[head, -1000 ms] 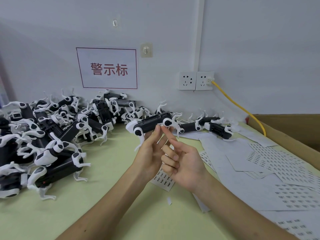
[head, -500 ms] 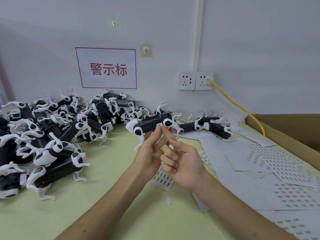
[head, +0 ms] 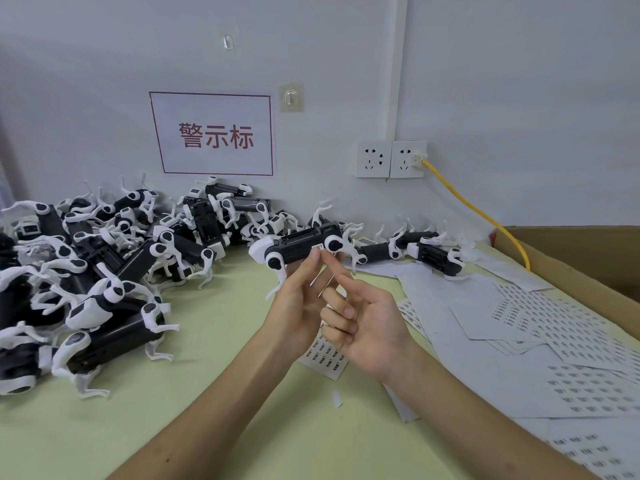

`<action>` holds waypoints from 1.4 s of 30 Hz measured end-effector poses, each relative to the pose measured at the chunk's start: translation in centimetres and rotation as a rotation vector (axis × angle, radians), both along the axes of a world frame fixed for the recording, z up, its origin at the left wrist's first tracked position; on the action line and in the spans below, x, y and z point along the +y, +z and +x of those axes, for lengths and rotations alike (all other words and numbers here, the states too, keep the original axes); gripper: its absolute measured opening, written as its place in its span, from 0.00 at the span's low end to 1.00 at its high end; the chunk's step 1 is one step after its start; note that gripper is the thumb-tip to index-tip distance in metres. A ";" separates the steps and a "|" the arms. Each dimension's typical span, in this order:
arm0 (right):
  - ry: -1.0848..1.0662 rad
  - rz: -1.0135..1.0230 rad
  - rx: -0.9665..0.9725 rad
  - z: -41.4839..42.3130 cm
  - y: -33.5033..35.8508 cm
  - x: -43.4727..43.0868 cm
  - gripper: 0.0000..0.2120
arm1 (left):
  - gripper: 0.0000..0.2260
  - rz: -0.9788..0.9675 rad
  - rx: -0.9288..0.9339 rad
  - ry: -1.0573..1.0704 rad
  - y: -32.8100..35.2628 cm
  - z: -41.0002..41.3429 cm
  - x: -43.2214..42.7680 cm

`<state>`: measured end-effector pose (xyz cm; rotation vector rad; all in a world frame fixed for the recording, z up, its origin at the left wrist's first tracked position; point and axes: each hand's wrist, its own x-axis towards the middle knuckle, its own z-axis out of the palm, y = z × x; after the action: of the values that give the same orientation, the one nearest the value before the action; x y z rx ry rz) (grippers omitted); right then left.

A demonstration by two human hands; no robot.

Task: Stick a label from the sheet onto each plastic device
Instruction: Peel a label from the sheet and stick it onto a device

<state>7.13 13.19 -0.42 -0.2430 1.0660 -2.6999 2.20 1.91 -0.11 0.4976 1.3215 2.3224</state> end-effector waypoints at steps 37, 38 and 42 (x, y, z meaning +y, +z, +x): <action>-0.024 0.066 0.003 0.2 -0.5 -0.7 0.20 | 0.10 0.040 -0.133 0.640 -0.8 0.1 1.5; -0.023 0.076 0.012 0.2 -0.5 -0.8 0.21 | 0.10 0.032 -0.133 0.656 -0.8 0.1 1.5; -0.030 0.093 0.065 0.3 -0.4 -0.8 0.22 | 0.09 0.057 -0.196 0.731 -0.6 -0.7 0.6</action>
<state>7.41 12.41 -0.82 -0.3030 1.2197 -2.6774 1.48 2.51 -0.73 -0.2529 1.5127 2.8835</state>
